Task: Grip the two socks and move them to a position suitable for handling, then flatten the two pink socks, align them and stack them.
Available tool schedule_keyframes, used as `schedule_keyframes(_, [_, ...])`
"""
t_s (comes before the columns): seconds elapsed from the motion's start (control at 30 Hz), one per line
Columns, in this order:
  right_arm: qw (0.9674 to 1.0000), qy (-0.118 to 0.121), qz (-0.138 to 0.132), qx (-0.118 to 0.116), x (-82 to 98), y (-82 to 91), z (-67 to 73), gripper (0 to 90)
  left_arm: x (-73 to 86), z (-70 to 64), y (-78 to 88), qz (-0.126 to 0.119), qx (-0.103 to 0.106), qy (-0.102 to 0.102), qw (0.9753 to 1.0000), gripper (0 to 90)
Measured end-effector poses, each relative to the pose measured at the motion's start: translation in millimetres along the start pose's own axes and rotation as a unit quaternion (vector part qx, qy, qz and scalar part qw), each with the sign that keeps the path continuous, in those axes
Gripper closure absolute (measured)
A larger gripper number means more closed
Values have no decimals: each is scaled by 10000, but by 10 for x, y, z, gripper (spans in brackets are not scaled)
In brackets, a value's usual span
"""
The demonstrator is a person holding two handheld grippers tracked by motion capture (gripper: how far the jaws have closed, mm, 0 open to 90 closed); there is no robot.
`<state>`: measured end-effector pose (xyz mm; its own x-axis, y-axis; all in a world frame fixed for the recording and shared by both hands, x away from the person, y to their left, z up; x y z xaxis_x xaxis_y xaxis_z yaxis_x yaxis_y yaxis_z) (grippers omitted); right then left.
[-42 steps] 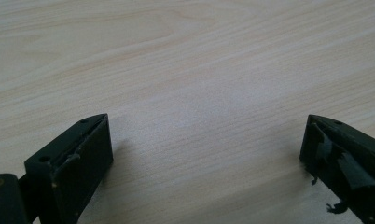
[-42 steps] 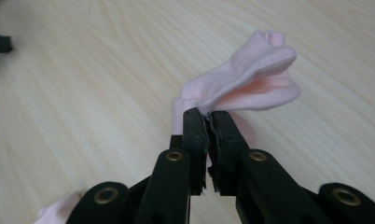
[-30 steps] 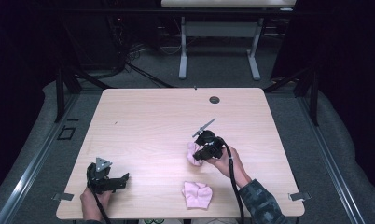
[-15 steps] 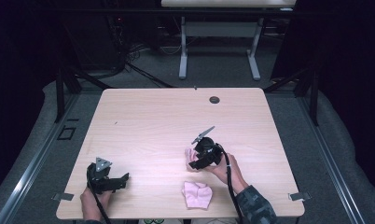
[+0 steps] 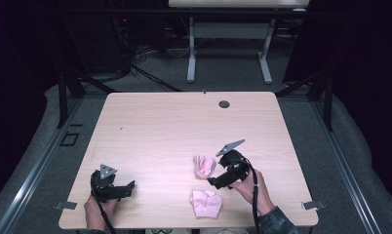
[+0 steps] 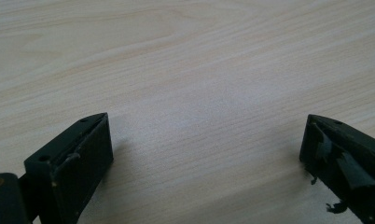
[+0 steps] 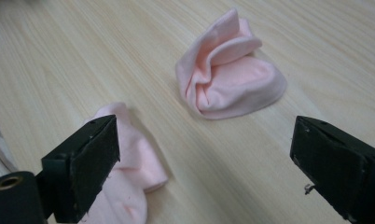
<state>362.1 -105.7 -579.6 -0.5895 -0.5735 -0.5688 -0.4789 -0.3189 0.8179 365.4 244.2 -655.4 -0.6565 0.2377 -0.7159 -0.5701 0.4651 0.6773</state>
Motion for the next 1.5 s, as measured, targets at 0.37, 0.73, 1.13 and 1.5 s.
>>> schedule_keyframes(0.37, [9999, 51, -144, -29, 274, 166, 160, 123, -6, -37, -24, 42, 8, -4, 10000, 7])
schedule_keyframes(0.73, [9967, 681, -307, -317, 394, 164, 686, 433, -62, -447, -32, 110, 160, -266, 9995, 3])
schedule_keyframes(1.13, [9880, 1450, 49, -525, 633, -98, 1037, 612, -125, -851, -56, 33, 537, -316, 9981, 40])
schedule_keyframes(1.5, [9926, 1156, -93, -364, 629, -150, 979, 861, -130, -990, -66, -37, 708, -364, 9968, 110])
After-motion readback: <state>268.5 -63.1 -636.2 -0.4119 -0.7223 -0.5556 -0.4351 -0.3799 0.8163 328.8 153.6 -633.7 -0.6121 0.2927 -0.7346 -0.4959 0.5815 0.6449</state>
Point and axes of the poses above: each handheld gripper's, and its own axes: y roughly backward along the jaws, x roughly out of its underside, z roughly to its left, the point moved 9 cm from there along -y, roughly forward along the jaws, and after that the axes turned 14 degrees about x, right-handed, at the moved point
